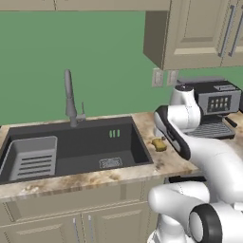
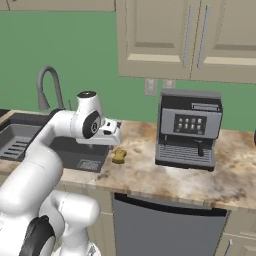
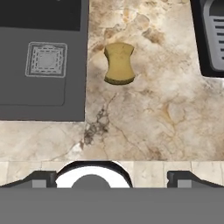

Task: Place the sponge inside the microwave to prepare for sanitizing.

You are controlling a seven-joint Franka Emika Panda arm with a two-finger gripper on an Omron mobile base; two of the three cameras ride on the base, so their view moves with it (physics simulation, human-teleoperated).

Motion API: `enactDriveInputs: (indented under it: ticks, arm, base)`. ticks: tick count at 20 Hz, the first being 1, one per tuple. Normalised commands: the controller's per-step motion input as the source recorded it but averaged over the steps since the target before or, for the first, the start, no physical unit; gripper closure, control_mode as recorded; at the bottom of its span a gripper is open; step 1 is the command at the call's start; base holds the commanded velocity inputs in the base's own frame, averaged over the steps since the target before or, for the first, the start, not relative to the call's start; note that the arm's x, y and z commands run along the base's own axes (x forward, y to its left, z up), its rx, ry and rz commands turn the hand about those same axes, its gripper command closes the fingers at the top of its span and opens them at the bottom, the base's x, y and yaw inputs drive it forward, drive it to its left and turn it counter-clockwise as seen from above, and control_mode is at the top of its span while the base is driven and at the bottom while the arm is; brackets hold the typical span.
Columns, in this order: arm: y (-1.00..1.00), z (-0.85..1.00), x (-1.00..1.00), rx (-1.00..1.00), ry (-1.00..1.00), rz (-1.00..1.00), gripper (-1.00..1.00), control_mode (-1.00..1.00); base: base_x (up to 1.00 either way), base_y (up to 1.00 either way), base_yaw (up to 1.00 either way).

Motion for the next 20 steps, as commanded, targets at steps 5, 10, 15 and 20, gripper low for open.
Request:
enactDriveInputs:
  ticks: [5,10,15,20]
  arm:
    - [-0.11,-0.25,0.41,0.00,0.00,0.00,-1.00,-1.00]
    - [-0.16,-0.24,0.47,0.00,0.00,0.00,-1.00,-1.00]
    - [-0.12,-0.08,0.57,0.00,0.00,0.00,-1.00,-1.00]
    - [0.00,-0.10,0.39,0.00,0.01,0.00,-1.00,-1.00]
  base:
    - [0.00,0.00,0.00]
    - [0.00,0.00,0.00]
    - [0.00,0.00,0.00]
    - [0.00,0.00,0.00]
